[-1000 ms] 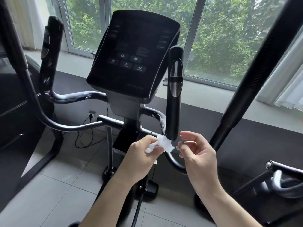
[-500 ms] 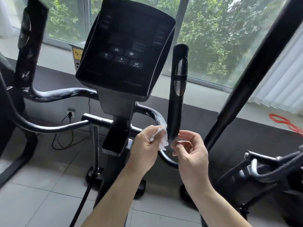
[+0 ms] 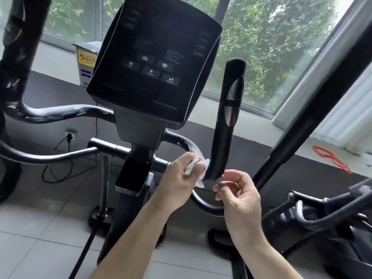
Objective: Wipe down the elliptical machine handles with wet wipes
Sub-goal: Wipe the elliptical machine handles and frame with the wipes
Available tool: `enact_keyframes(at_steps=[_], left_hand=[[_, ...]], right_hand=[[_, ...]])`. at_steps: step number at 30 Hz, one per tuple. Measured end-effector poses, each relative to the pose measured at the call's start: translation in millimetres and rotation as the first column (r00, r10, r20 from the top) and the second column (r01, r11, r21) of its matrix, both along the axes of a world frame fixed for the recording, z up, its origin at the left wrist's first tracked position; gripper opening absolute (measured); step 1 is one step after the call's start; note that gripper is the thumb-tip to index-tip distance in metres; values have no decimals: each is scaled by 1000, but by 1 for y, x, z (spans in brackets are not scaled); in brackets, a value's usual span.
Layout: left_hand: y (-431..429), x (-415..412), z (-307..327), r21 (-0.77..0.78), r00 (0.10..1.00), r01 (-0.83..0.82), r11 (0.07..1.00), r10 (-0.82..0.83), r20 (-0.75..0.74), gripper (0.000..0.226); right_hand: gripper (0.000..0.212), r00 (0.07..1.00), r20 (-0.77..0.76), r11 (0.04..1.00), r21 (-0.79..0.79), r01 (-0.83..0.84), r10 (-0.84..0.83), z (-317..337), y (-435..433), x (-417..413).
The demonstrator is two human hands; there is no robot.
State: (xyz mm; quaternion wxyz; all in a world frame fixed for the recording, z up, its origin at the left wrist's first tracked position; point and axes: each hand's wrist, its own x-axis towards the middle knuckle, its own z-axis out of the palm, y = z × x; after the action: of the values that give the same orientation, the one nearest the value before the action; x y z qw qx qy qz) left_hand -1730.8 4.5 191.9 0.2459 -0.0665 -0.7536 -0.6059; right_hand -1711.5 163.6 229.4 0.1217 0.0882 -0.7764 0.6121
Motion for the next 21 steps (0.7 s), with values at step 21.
enact_keyframes(at_steps=[21], left_hand=[[-1, -17, -42, 79, 964, -252, 964, 243, 109, 17]], right_hand=[[23, 998, 68, 997, -74, -7, 12, -12, -10, -11]])
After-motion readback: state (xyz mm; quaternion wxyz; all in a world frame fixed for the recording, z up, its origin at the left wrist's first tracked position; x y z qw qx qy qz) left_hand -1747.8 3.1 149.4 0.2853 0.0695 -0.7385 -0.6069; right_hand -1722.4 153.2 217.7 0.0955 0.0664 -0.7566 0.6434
